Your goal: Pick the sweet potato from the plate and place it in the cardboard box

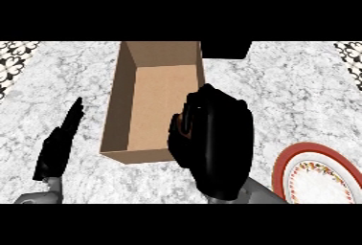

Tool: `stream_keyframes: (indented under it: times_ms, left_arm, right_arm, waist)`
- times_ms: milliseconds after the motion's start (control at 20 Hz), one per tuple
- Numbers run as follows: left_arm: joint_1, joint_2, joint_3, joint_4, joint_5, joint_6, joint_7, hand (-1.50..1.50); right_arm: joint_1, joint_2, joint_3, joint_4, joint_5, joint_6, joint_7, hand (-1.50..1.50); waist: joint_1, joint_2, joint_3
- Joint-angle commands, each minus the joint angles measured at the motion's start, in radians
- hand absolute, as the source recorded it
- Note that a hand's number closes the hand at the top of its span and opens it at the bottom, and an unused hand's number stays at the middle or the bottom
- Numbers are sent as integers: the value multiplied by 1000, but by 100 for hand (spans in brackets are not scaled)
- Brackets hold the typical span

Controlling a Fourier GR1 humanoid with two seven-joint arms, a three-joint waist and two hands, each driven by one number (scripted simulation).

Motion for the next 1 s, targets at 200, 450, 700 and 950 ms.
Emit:
stream_keyframes:
  times_ms: [200,450,700,950]
  left_arm:
    - [-8,7,14,47,-3,-4,-46,0]
    - [19,-18,-35,-9,-27,-1,-18,0]
    - [-19,2,-4,11,2,-27,-5,0]
    - [-31,-31,-38,0,-27,-1,-3,0]
  right_arm:
    - [-265,10,-176,357,-196,-120,90,150]
    - [-323,10,-210,612,-290,-236,21,150]
    - [-368,10,-178,819,-393,-304,-4,150]
    - [-347,10,-178,943,-473,-478,-49,-150]
  waist:
    - [13,6,0]
    - [31,8,1]
    - [35,11,0]
    - [46,15,1]
